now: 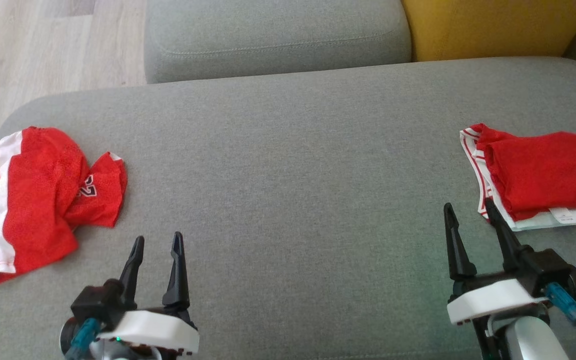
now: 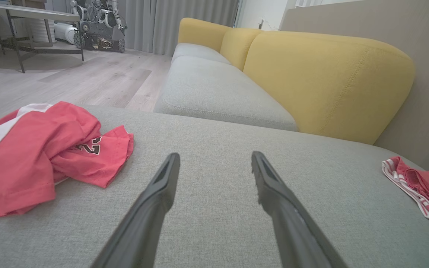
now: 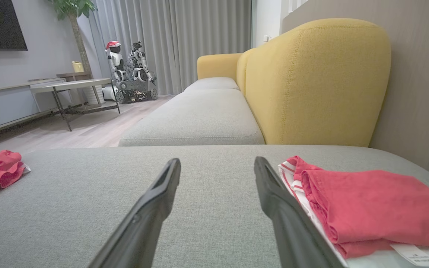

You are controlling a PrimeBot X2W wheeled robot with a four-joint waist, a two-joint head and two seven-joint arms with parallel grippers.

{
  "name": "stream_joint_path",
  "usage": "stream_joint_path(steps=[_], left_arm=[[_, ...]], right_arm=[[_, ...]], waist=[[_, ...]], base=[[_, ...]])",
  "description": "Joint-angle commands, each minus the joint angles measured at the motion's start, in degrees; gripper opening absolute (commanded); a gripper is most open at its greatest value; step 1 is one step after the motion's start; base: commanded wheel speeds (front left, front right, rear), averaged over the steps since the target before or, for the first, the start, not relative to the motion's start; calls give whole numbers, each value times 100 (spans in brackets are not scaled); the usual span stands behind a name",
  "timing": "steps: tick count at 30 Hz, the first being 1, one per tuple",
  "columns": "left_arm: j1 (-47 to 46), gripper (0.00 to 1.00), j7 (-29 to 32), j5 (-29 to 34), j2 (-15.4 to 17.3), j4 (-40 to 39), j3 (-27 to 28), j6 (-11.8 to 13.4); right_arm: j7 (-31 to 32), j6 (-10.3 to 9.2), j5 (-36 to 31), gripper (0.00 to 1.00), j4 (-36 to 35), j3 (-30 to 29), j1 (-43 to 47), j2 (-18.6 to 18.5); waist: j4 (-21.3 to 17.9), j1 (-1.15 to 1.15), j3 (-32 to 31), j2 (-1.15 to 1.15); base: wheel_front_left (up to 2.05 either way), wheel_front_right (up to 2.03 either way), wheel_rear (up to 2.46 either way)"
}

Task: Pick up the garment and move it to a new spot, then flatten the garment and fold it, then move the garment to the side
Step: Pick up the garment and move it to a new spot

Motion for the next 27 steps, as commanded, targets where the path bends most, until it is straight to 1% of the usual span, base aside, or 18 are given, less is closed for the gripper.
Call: stream_joint_path(steps=[1, 6, 10, 23, 27], left_arm=[[-224, 100, -35, 15, 8, -200, 142, -16], [-283, 100, -35, 24, 8, -231, 167, -11], [-339, 100, -35, 59, 8, -247, 258, -21], [-491, 100, -35, 114, 8, -405, 545, -58], [-505, 100, -35, 175, 8, -413, 517, -88]], right_arm=[[-78, 10, 30, 100, -154, 175, -148, -13], [-78, 10, 31, 100, -139, 261, -175, -13], [-78, 10, 15, 100, -126, 386, -215, -13], [-78, 10, 60, 100, -119, 721, -307, -13], [-78, 10, 28, 100, -76, 958, -334, -13]], waist=[[40, 0, 11, 0], [200, 0, 34, 0], [431, 0, 63, 0], [1434, 0, 215, 0], [1746, 0, 274, 0]], base=[[0, 0, 0], [0, 0, 0], [0, 0, 0], [0, 0, 0], [0, 0, 0]])
